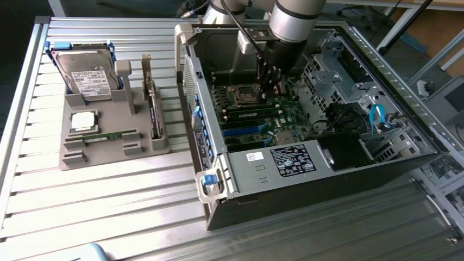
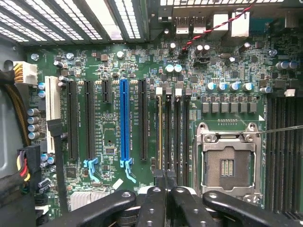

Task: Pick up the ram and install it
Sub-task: 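Insert the ram into the slot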

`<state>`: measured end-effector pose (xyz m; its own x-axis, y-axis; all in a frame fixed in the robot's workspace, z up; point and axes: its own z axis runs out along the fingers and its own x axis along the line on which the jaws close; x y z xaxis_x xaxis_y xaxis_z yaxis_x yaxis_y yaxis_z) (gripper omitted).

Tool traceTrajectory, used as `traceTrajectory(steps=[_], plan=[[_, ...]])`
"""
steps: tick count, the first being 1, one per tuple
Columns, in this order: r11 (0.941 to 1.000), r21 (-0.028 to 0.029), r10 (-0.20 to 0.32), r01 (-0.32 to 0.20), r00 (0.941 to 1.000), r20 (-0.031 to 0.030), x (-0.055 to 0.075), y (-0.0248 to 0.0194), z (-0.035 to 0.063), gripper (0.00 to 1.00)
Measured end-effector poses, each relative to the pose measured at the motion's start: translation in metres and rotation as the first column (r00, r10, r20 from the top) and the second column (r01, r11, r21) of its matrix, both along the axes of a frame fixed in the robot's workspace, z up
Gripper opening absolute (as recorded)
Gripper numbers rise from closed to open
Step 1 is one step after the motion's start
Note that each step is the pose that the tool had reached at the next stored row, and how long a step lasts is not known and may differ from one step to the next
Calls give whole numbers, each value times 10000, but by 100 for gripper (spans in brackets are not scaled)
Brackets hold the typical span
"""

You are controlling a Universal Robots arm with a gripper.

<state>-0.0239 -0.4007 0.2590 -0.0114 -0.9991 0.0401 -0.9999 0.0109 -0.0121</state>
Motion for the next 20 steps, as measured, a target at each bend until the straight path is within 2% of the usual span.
traceTrajectory(steps=[8,16,20], plan=[[10000,21,0,0,10000,0,0,0,119,11],[10000,26,1,-1,10000,0,2,0,123,11],[10000,23,1,-1,10000,0,51,0,122,11]])
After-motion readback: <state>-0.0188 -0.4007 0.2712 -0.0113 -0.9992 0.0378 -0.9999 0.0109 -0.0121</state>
